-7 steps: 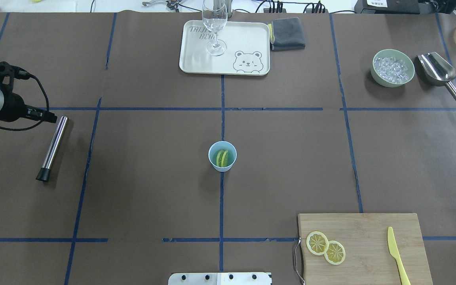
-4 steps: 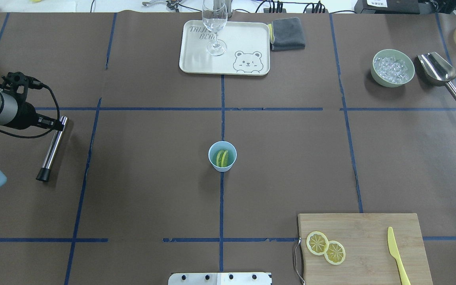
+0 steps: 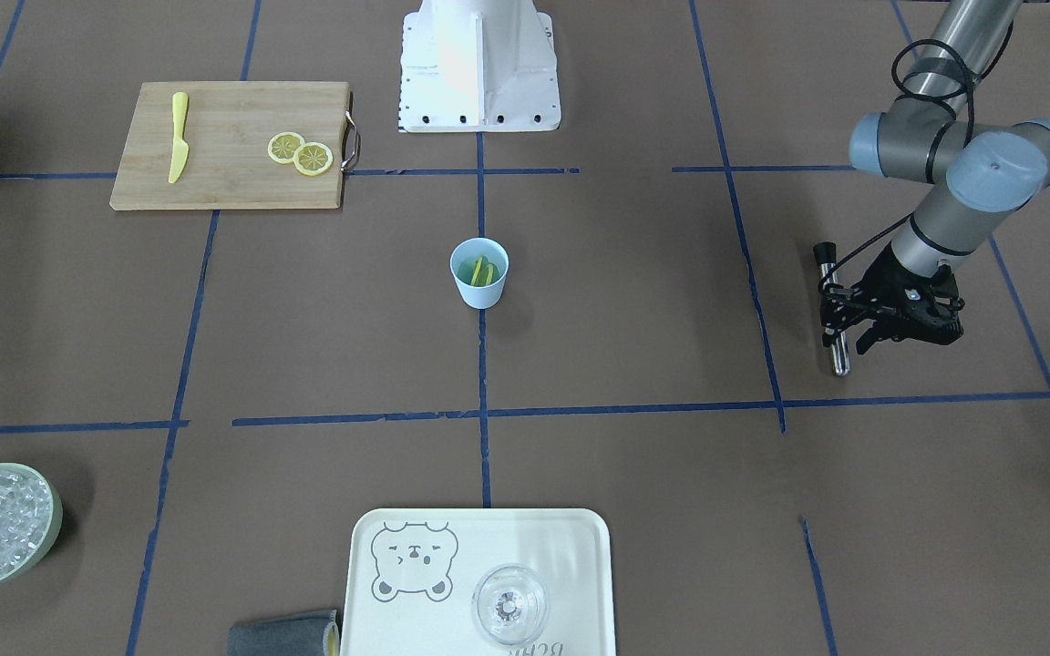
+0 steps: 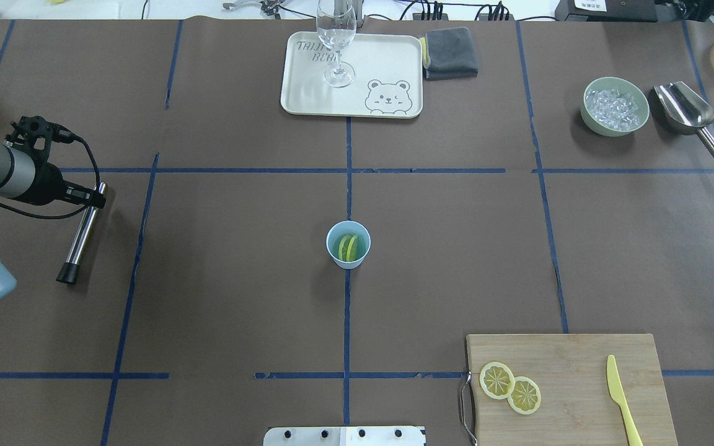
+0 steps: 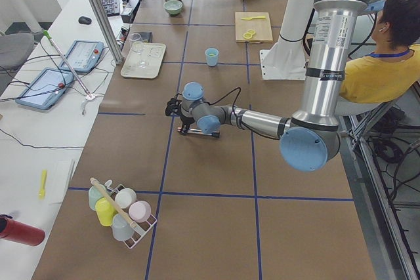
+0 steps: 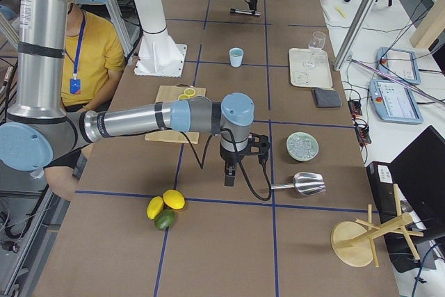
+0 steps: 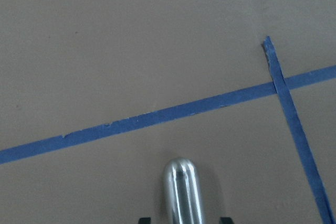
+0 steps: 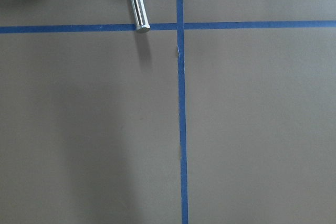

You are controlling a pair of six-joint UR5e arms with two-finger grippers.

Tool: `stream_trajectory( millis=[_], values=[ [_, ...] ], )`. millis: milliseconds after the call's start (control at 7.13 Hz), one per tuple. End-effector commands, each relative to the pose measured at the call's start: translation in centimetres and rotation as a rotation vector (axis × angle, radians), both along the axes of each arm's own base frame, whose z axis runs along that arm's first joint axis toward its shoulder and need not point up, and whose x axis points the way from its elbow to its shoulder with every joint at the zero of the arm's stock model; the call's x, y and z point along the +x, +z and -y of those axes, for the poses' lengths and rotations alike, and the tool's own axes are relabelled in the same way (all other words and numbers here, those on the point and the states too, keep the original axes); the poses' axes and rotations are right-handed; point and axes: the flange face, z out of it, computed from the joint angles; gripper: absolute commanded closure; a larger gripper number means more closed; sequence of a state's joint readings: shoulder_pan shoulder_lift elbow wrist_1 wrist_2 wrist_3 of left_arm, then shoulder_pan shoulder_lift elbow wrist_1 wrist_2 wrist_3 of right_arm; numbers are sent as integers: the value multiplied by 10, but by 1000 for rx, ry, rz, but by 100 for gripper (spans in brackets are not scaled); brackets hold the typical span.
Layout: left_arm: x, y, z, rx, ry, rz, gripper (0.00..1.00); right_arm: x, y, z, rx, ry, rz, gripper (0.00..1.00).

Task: Squeeze lemon into cup
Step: 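Reach the left gripper to the standing silver muddler and grasp it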

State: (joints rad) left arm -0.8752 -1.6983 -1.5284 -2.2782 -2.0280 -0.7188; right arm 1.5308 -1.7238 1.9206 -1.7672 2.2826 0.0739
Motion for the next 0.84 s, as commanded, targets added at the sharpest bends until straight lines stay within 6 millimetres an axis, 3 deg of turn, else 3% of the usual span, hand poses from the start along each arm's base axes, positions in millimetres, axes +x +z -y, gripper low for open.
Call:
stream_trajectory(
  millis=[0, 140, 280, 421, 701],
  values=[
    [8, 5, -3, 4, 2, 16, 46, 0, 1, 0, -3, 1, -2, 0],
    [9, 2, -2, 7, 2, 13, 48, 0, 1, 0, -2, 0, -2, 0],
    [10, -1, -1, 8, 0, 7, 71, 0, 1, 0, -2, 0, -2, 0],
    [11, -4, 0, 15, 2, 6, 100, 3, 1, -1, -2, 6, 0, 0],
    [11, -11, 0, 33, 7, -2, 100, 5, 1, -1, -2, 11, 0, 0]
  ],
)
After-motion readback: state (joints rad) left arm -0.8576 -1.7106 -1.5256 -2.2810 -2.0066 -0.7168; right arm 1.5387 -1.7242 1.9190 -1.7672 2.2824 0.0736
